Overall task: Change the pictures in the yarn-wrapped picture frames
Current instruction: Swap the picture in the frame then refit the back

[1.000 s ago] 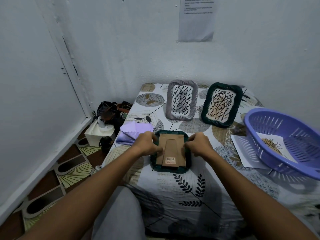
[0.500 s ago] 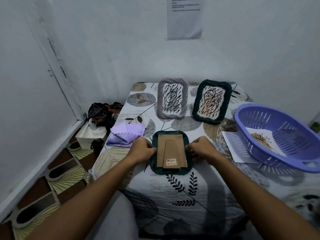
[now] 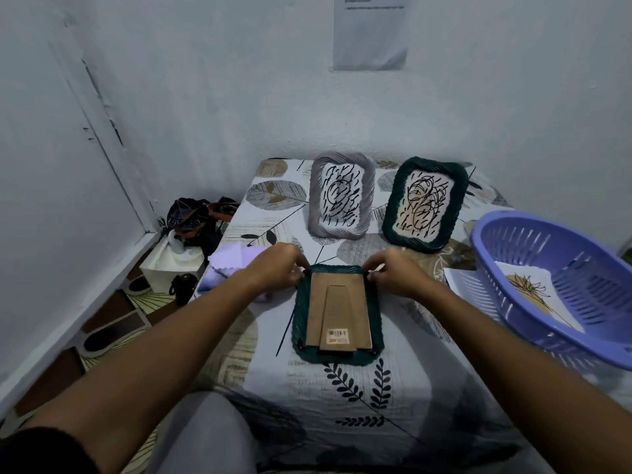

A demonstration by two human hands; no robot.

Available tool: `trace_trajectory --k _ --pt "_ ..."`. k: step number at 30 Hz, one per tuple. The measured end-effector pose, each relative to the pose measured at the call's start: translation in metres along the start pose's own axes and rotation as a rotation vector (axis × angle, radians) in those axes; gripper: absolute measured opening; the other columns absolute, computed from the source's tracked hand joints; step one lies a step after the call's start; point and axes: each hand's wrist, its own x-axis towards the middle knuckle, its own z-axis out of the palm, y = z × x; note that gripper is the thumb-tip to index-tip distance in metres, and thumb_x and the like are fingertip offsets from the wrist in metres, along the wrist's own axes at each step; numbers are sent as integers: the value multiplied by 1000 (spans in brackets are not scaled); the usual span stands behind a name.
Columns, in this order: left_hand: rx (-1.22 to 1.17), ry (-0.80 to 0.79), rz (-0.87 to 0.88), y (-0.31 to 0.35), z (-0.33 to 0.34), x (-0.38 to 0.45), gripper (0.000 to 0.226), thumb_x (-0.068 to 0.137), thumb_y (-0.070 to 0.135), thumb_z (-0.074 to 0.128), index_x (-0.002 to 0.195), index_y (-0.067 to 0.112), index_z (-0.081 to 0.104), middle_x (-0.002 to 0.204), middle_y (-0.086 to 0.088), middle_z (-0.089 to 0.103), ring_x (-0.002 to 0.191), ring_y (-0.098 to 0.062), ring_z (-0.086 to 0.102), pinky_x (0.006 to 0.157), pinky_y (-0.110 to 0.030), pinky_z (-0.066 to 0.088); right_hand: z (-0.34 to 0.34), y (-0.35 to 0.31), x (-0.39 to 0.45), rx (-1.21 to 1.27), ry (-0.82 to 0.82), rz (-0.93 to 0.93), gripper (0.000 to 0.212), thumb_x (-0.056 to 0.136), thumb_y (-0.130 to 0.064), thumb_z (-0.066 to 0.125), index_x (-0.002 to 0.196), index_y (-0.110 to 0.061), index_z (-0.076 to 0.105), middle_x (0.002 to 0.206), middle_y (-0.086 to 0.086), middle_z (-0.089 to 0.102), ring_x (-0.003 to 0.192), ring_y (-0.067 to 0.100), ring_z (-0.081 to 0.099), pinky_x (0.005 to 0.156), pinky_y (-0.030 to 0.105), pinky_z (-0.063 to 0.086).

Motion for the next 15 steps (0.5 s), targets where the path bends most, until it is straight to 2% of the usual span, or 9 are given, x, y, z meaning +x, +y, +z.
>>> trace_trajectory --k 4,7,12,15 --pt "32 -69 111 -7 4 13 21 82 16 71 103 13 75 97 -7 70 80 -13 56 72 -22 40 -4 5 14 -39 -75 -36 24 85 -3 66 108 -9 71 108 5 71 88 7 59 76 17 44" --pt "27 -75 167 -11 2 23 20 79 13 75 98 15 77 91 -5 72 72 -7 50 68 -23 42 -5 9 21 -33 -100 -52 24 84 -2 67 107 -8 72 104 5 72 83 7 62 68 9 43" --pt "60 -179 223 -12 -3 38 23 78 10 75 101 13 77 94 -4 74 74 -6 53 66 -12 32 -10 14 32 -73 -159 -76 23 82 -7 71 104 -11 73 97 -1 73 78 3 61 63 7 40" --pt "45 -192 257 -16 -3 44 20 77 11 77 97 12 77 93 -6 74 83 -15 64 68 -12 33 -11 17 35 -78 -176 -92 21 81 -8 72 102 -12 75 94 -1 74 76 2 62 70 12 45"
